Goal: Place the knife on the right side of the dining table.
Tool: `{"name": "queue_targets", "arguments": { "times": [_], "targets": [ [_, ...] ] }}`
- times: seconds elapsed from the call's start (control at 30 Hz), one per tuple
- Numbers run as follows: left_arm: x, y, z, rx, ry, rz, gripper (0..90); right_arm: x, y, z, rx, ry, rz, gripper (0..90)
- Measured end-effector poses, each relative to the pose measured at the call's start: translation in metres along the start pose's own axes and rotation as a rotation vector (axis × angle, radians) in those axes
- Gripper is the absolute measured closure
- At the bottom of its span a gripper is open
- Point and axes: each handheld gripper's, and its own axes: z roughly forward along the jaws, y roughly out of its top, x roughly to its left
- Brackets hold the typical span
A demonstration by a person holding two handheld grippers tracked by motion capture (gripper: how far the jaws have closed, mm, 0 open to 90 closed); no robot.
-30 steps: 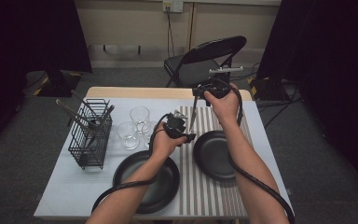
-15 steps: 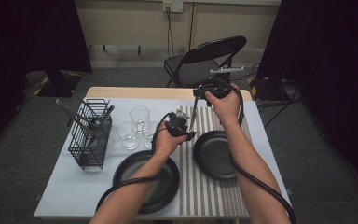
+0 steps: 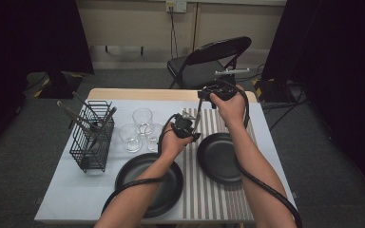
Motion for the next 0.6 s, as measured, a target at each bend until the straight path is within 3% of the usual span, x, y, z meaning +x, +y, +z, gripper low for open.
{"name": "queue_targets", "arguments": {
  "times": [0.07, 0.33, 0.6],
  "targets": [
    [0.0018, 0.0013, 0.0004, -0.004, 0.016, 0.012, 60.2, 0.0006, 0.0, -0.0001, 0.001, 0.001, -0.001, 73.7],
    [0.0077, 0.0025, 0.0033, 0.005, 0.031, -0.017, 60.4, 0.0017, -0.0001, -0.0002, 0.003, 0.0, -0.002, 73.7],
    [0.0097, 0.0038, 0.0093, -0.002, 0.049, 0.011, 63.7, -0.0009, -0.0016, -0.0008, -0.006, 0.005, 0.013, 73.7]
  ]
}}
